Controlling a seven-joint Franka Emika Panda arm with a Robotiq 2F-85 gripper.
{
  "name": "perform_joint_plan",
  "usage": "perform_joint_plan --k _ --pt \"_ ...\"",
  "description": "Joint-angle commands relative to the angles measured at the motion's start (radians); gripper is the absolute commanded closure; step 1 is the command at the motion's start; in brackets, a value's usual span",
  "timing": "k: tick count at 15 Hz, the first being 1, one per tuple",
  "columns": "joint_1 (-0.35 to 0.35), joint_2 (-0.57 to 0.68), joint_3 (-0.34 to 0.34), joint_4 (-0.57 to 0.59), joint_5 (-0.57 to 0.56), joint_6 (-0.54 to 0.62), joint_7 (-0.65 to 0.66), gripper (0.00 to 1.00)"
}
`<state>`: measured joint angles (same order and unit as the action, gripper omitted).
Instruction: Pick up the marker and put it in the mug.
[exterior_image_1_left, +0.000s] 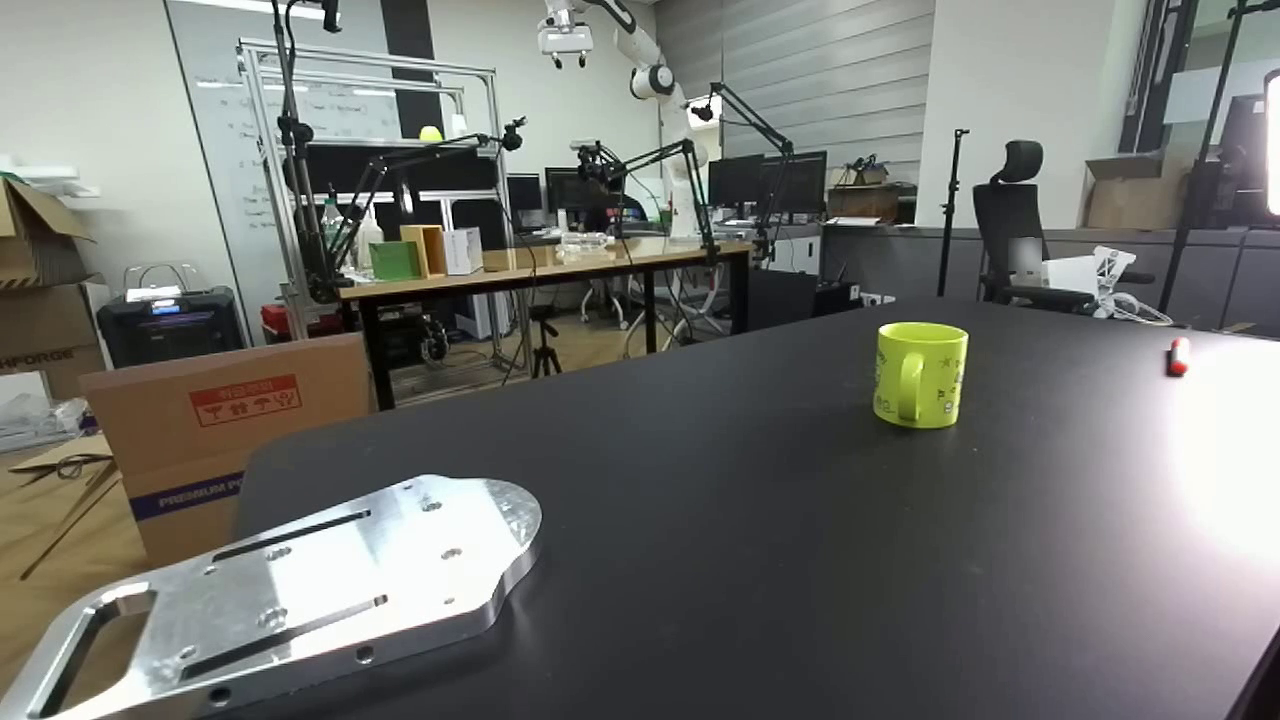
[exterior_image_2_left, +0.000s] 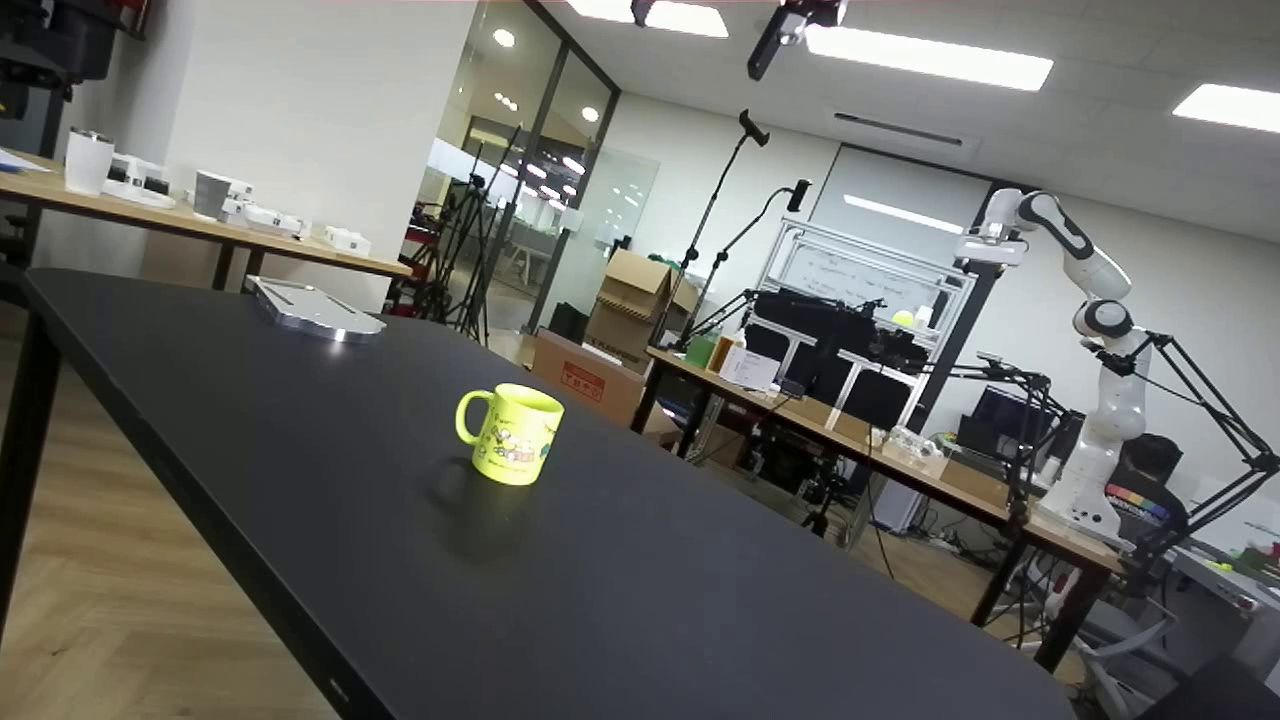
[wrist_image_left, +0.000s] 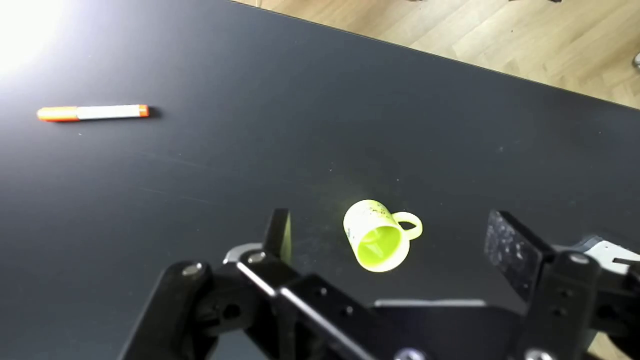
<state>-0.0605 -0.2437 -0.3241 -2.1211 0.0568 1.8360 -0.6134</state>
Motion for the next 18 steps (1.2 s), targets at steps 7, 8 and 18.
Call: perform_joint_plan --k 7,8,18 --pt "-0.124 0.201 -0.018 0.168 0.114 0.213 0.197 0.00" --pt "-0.142 0.245 -0.026 0.196 0.141 0.241 0.204 0.00" --pt "-0.311 0.700 0.011 0.425 0.249 0.530 0.490 0.00"
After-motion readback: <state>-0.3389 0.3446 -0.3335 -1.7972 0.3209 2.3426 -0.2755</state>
